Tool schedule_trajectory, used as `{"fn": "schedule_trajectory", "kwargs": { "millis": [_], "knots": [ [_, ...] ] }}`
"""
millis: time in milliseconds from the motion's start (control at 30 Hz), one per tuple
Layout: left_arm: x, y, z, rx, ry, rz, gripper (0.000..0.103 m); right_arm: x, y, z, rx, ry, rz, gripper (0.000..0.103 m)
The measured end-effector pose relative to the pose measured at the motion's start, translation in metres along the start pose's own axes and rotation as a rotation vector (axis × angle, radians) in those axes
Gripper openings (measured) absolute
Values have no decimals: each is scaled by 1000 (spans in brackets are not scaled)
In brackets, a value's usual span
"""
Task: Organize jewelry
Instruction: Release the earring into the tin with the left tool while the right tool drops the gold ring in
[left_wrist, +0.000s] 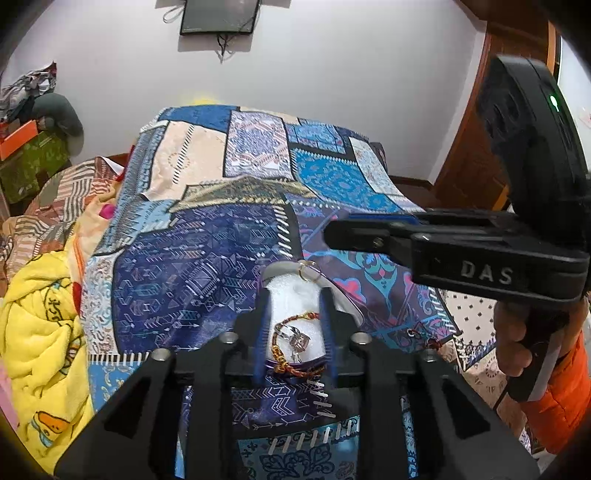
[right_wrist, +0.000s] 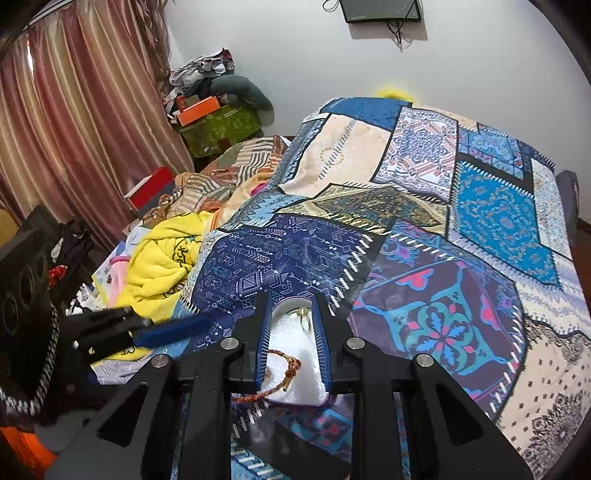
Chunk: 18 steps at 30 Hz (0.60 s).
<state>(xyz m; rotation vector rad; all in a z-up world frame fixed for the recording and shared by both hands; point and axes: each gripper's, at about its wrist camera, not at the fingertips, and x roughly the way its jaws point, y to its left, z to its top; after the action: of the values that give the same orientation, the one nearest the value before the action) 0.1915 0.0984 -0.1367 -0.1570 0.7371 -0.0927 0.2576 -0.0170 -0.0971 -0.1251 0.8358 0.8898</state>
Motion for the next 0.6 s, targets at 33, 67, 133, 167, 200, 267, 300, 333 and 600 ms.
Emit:
{"fn": "schedule_trajectory", "kwargs": {
  "millis": [33, 67, 133, 167, 200, 267, 300, 333, 600],
  "knots": [
    [-3, 0, 1, 0, -5, 6, 28, -3, -1, 0, 2, -4, -6, 22],
    [-6, 0, 2, 0, -10, 14, 28, -7, -2, -2, 5, -9, -14, 23],
    [-14, 0, 4, -1, -22, 28, 28, -16, -5, -5, 13, -17, -38, 23],
    [-18, -1, 4, -4, -28, 27, 28, -21, -6, -7, 16, -22, -53, 23],
    [-22, -2, 5, -4, -31, 26, 28, -28, -8, -9, 18, -29, -72, 23],
    [-29, -4, 6, -3, -38, 34, 28, -39, -10, -14, 22, -37, -101, 23],
    [-33, -6, 6, -3, -41, 40, 29, -45, -11, -18, 24, -41, -116, 23],
    [-35, -7, 5, -5, -42, 39, 29, -51, -12, -21, 24, -44, -127, 23],
    [-47, -31, -5, 31, -20, 49, 30, -95, -23, -53, 21, -57, -269, 23]
  ]
}}
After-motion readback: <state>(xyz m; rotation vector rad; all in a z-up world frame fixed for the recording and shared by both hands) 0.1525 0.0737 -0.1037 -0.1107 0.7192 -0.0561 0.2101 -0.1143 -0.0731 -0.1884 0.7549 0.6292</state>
